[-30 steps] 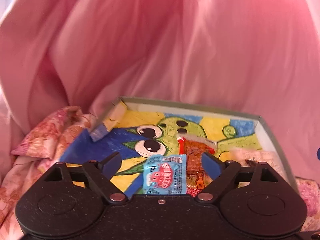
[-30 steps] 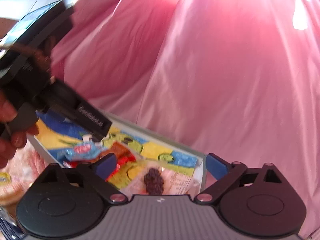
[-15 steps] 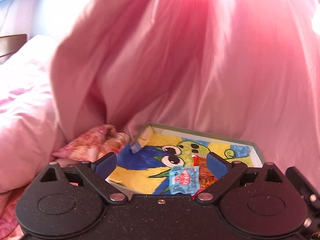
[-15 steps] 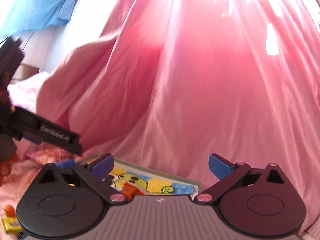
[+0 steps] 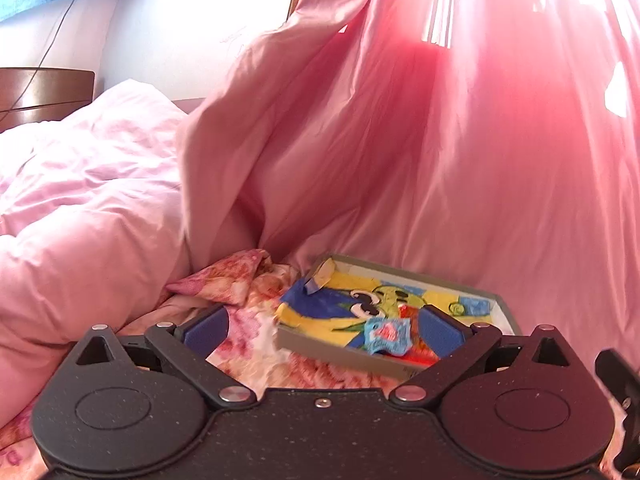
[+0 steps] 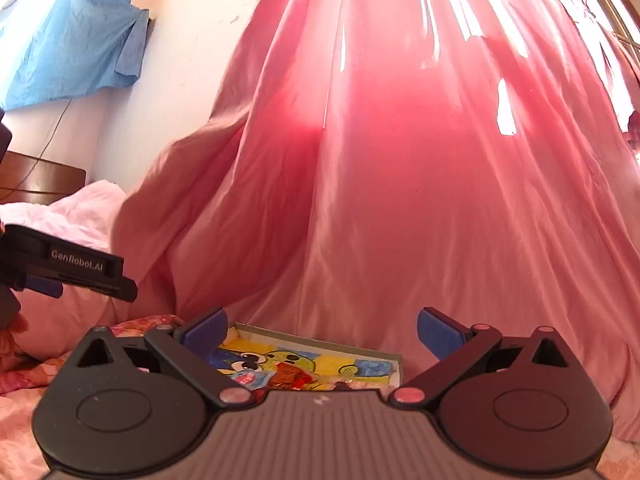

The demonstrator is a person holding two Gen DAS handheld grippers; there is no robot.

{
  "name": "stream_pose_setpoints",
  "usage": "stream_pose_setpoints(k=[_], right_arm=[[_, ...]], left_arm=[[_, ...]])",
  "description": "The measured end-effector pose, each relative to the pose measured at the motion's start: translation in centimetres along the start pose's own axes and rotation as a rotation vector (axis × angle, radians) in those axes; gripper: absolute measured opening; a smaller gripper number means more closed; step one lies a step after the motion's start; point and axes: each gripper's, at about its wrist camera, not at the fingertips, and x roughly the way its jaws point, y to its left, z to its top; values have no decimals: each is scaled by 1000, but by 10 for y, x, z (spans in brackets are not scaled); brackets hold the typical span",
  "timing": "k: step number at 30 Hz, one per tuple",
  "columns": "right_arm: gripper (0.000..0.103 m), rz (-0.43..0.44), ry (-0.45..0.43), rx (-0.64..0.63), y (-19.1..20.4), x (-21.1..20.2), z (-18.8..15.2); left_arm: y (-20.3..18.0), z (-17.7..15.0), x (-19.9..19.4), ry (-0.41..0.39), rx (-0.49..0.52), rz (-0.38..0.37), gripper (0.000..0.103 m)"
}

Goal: Organize snacks
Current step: 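Pull both tools back from the tray toward the remaining snacks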

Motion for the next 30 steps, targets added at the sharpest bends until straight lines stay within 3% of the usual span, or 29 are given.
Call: stream_pose_setpoints(k=[14, 19, 24, 30], right_arm=[[103, 30, 23, 23, 45, -74, -15], [103, 65, 135, 35, 55, -83, -26], [103, 115, 270, 46, 64, -87, -38], [103, 138, 412, 75, 66, -78, -49]], left_arm=[[54, -61, -67, 97, 58, 85, 101], [67, -77, -72, 182, 58, 91, 101], [73, -89, -65, 331, 28, 39, 100], [67, -94, -66, 355, 65, 39, 100]])
